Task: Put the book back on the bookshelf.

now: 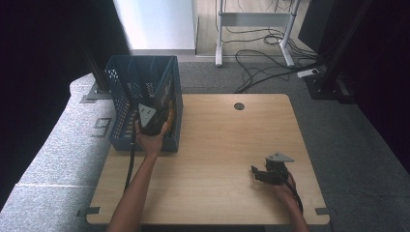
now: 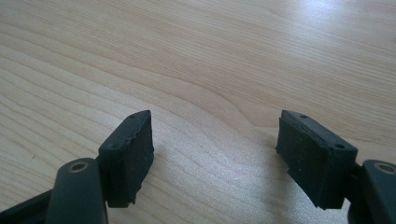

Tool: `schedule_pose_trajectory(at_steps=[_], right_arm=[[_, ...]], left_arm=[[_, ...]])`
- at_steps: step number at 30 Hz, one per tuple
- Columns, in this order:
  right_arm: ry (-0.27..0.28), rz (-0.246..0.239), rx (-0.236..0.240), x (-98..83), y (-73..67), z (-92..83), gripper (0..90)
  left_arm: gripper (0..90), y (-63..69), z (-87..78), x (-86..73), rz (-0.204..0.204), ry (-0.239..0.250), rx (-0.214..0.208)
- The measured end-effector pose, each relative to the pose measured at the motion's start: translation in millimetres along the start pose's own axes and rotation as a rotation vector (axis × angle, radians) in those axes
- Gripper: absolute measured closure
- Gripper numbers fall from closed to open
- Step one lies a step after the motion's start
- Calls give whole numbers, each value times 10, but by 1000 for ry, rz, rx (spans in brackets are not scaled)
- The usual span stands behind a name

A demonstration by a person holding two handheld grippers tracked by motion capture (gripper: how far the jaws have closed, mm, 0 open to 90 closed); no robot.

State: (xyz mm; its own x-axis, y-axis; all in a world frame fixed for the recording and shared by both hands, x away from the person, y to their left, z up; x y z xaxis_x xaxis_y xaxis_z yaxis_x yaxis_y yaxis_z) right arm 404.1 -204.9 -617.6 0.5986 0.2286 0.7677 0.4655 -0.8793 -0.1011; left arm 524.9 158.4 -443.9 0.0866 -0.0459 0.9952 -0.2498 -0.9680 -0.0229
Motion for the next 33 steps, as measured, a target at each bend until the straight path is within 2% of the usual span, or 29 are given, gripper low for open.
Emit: schedule_pose_trajectory(at_steps=[5,11,17,20,22,27,29,33], right_arm=[[-2,-4,-2,-1,0,0,267],[-2,-6,-3,0,-5,3,267],[0,-8,-4,1,-8,3,266],[0,-8,-3,1,-10,2,266],[-1,-8,-4,0,-10,2,266],[-3,-7,-3,-2,-12,4,266],[-3,-7,-2,-2,-12,4,266],[-1,3,5,3,-7,7,267]], left_arm=[[792,-29,19,3,9,-5,36],[808,-60,36,6,11,-18,57],[793,-19,35,4,10,-17,45],[743,22,36,-10,26,-15,30],[677,50,34,-21,36,-12,23],[573,62,23,-40,42,-14,9],[513,67,14,-35,34,-13,-2],[451,90,-3,-37,26,-25,-25]])
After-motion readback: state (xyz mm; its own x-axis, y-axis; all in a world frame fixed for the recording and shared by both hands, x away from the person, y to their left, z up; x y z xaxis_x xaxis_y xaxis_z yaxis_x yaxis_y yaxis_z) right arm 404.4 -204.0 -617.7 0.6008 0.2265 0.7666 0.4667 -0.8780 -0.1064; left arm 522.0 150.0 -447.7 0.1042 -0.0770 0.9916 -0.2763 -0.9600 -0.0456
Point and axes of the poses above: each handheld gripper's, and its own axes: z roughly forward along the jaws, x roughly out of its top, y roughly to its right, the point moved 10 cm from there along z, roughly forward along the jaws, and after that the axes turned 5 degrees about x, right-handed, at the moved point
